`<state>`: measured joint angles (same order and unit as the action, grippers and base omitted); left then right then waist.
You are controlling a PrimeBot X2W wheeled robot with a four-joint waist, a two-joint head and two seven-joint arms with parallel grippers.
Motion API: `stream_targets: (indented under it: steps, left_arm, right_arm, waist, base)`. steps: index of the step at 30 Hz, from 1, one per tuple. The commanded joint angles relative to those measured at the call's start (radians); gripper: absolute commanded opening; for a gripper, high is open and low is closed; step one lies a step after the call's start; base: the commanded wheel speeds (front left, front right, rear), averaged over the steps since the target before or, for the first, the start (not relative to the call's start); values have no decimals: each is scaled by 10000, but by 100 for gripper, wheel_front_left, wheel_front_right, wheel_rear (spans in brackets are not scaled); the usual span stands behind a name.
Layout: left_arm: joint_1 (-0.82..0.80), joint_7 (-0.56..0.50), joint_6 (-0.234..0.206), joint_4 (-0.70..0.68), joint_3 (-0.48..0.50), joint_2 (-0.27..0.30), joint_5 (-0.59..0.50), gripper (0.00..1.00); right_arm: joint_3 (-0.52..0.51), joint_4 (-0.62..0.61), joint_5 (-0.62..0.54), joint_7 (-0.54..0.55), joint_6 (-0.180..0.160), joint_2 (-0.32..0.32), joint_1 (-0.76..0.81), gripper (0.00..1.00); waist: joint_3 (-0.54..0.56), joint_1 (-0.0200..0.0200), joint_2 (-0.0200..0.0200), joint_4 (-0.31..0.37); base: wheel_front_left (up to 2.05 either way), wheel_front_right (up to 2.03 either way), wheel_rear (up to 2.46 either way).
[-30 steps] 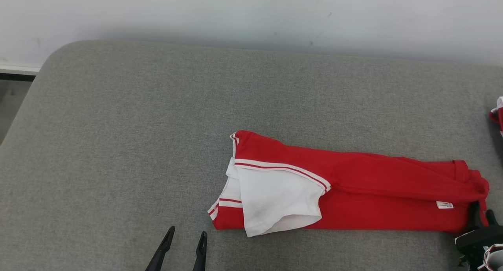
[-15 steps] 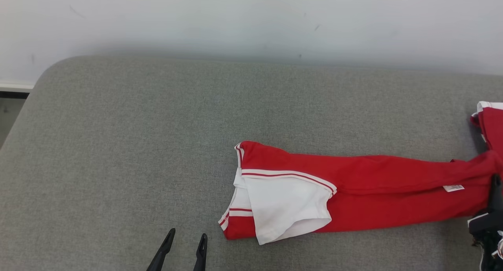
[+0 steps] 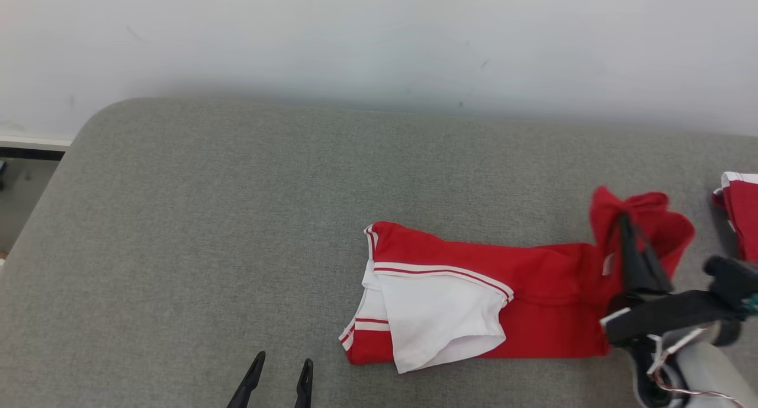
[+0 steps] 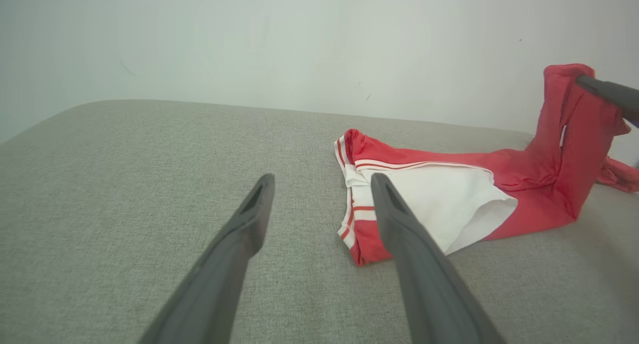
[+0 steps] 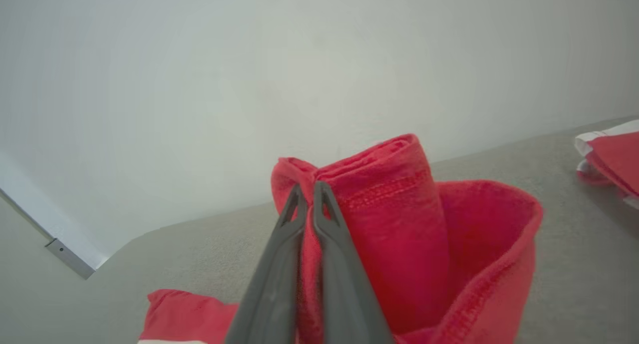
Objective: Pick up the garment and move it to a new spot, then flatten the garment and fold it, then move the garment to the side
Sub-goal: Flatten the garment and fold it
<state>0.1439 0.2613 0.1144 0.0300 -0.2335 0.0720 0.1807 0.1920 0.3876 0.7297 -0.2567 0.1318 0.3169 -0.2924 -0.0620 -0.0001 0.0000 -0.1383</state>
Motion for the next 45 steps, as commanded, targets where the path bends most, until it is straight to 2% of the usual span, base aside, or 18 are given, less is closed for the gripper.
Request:
stream_targets:
  steps: [1, 5, 14, 23, 24, 25, 26, 27, 30, 34, 42, 45]
  left_arm:
    - [70, 38, 19, 32, 20, -18, 20, 100]
    - [-8, 38, 54, 46, -11, -53, -15, 100]
    - [-213, 38, 79, 188, -50, -109, 16, 100]
    - [-188, 38, 118, 274, -48, -162, 79, 100]
    - [-186, 38, 120, 277, -40, -167, 84, 100]
    - [-182, 38, 122, 278, -31, -173, 88, 100]
    - [-182, 38, 122, 278, -31, -173, 88, 100]
    - [-176, 38, 123, 277, -19, -174, 90, 100]
    - [-139, 38, 108, 267, 30, -183, 87, 100]
    - [-85, 38, 77, 274, 114, -195, 43, 100]
    - [-104, 36, 71, 127, 214, -207, -13, 100]
    - [-165, 36, 35, 62, 291, -209, 2, 100]
  right_arm:
    - [155, -63, -93, 22, -27, -112, -169, 0]
    - [982, 69, -272, 172, -27, -603, -616, 0]
    - [2464, 1320, -788, 418, -27, -1683, -1553, 0]
    - [3851, 2110, -460, 520, -27, -2159, -1934, 0]
    - [3963, 2196, -469, 509, -27, -2175, -1999, 14]
    - [4063, 2269, -439, 478, -27, -2208, -2054, 57]
    - [4063, 2269, -439, 478, -27, -2208, -2054, 57]
    - [4159, 2313, -373, 467, -27, -2254, -2068, 99]
    - [4514, 2051, -51, 357, -27, -2333, -2137, 100]
    - [4400, 1325, 263, 58, -27, -1755, -2083, 100]
    - [2700, 455, -631, -87, -27, -620, -1100, 100]
    - [1900, 118, -1151, -76, -27, -576, -454, 100]
  waist:
    - [16, 1, 0, -77]
    - [-29, 1, 0, -273]
    - [-168, 1, 0, -923]
    - [-208, 1, 0, -1256]
    - [-206, 1, 0, -1254]
    - [-203, 1, 0, -1243]
    - [-203, 1, 0, -1243]
    - [-200, 1, 0, -1221]
    - [-192, 1, 0, -1090]
    - [-119, 1, 0, -818]
    - [-55, 1, 0, -30]
    - [-72, 1, 0, 247]
  base:
    - [0, 0, 0]
    - [0, 0, 0]
    - [0, 0, 0]
    - [0, 0, 0]
    - [0, 0, 0]
    - [0, 0, 0]
    - [0, 0, 0]
    - [0, 0, 0]
    - [0, 0, 0]
    - [0, 0, 0]
    - [0, 0, 0]
    - [0, 0, 0]
